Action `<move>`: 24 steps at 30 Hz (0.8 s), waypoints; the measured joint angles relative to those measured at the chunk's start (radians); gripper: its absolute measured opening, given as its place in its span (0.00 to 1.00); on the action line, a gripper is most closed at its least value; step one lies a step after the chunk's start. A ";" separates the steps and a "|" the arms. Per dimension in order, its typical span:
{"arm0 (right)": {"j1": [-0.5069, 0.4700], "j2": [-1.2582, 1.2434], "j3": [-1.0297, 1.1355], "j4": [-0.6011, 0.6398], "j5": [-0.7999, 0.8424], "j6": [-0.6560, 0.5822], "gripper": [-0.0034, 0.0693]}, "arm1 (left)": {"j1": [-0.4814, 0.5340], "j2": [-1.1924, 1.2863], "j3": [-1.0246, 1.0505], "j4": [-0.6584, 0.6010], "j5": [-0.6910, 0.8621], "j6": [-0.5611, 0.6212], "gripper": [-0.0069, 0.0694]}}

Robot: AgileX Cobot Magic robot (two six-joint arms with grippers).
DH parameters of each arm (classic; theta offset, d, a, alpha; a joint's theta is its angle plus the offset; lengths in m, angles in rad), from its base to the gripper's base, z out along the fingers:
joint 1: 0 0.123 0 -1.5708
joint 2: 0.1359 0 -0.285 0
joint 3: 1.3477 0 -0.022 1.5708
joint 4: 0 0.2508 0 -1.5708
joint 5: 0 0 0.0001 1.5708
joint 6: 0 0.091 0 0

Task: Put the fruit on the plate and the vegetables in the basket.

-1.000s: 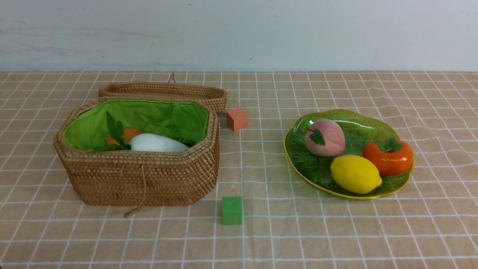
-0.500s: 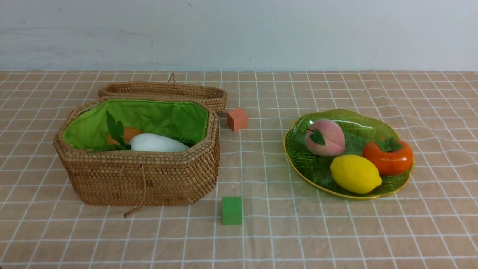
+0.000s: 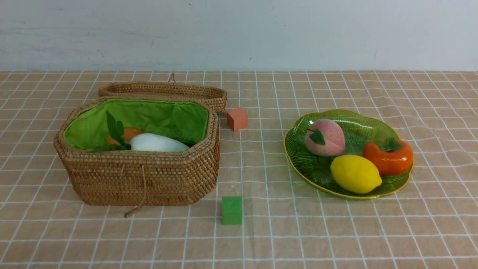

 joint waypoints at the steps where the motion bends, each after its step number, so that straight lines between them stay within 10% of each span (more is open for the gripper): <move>1: 0.000 0.000 0.000 0.000 0.000 0.000 0.04 | 0.010 0.000 0.002 0.004 -0.007 0.005 0.11; 13: 0.000 0.000 0.000 0.000 0.000 0.000 0.05 | 0.413 0.000 0.138 -0.555 -0.342 0.790 0.07; 24: -0.001 -0.001 0.000 0.000 0.001 0.000 0.05 | 0.436 0.000 0.224 -0.578 -0.192 0.664 0.07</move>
